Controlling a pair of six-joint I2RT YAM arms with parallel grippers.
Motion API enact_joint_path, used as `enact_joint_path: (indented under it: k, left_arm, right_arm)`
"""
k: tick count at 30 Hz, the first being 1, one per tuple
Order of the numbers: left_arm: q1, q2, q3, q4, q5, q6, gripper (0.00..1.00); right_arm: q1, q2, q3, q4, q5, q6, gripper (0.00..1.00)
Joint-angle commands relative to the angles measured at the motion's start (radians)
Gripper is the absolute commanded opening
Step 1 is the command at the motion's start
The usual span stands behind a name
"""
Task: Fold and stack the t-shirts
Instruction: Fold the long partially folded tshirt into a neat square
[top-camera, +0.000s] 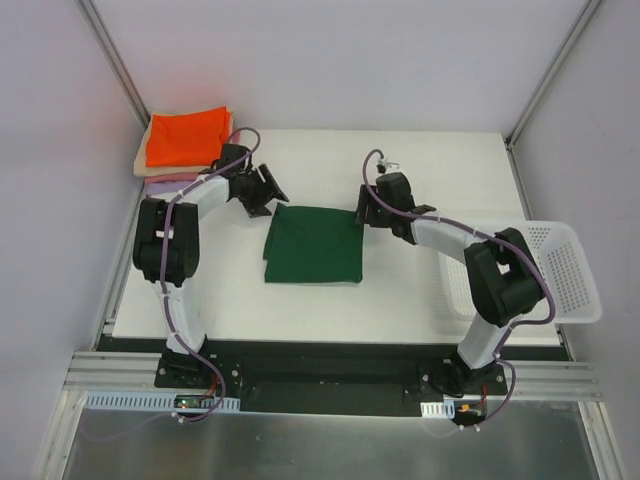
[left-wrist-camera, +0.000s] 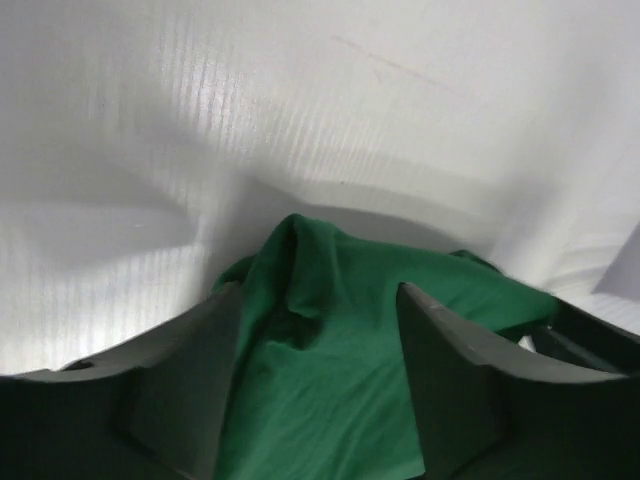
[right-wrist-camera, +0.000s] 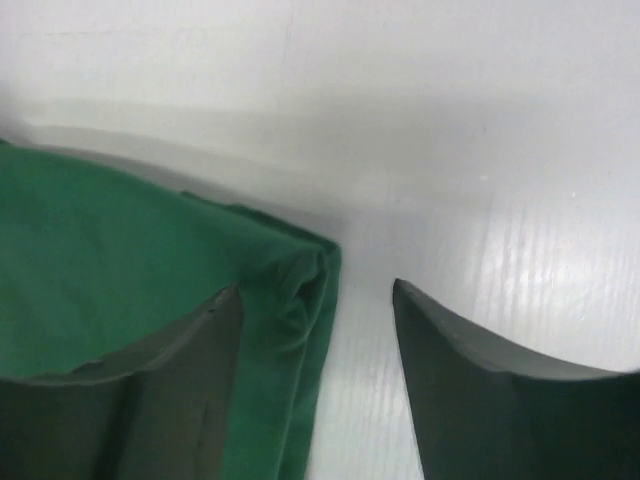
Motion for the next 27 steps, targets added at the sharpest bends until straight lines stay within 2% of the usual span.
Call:
enact_joint_path:
  k: [1,2,4,8,12,16,21,27]
  left_arm:
    - [0.016,-0.088,0.061,0.016,-0.001,0.033,0.82]
    - [0.016,-0.117,0.053,0.016,-0.002,0.036,0.99]
    - [0.012,-0.182,0.018,0.016,0.010,0.033,0.99]
    - [-0.050,-0.258,-0.059,0.024,0.025,0.039,0.99]
    - [-0.097,-0.217,-0.031,0.031,0.065,0.055,0.99]
    - [-0.106,-0.122,0.025,0.031,0.126,0.062,0.99]
    - [-0.087,0.020,0.107,0.031,0.079,0.076,0.99]
    - [-0.048,0.162,0.134,0.031,0.088,0.065,0.99]
  right_arm:
    - [-0.029,-0.007,0.129,-0.070,-0.104,-0.052,0.80]
    - [-0.029,-0.027,0.131,-0.088,-0.137,-0.054,0.84]
    - [-0.026,-0.083,0.114,-0.125,-0.165,-0.039,0.96]
    - [-0.008,-0.172,0.040,-0.125,-0.310,0.012,0.96]
    - [0.021,-0.176,-0.001,-0.021,-0.492,0.049,0.96]
    - [0.018,-0.088,0.061,-0.010,-0.498,0.007,0.96]
    - [-0.031,0.088,0.155,-0.007,-0.432,-0.031,0.96]
    - [-0.101,0.344,0.255,0.025,-0.526,-0.033,0.96]
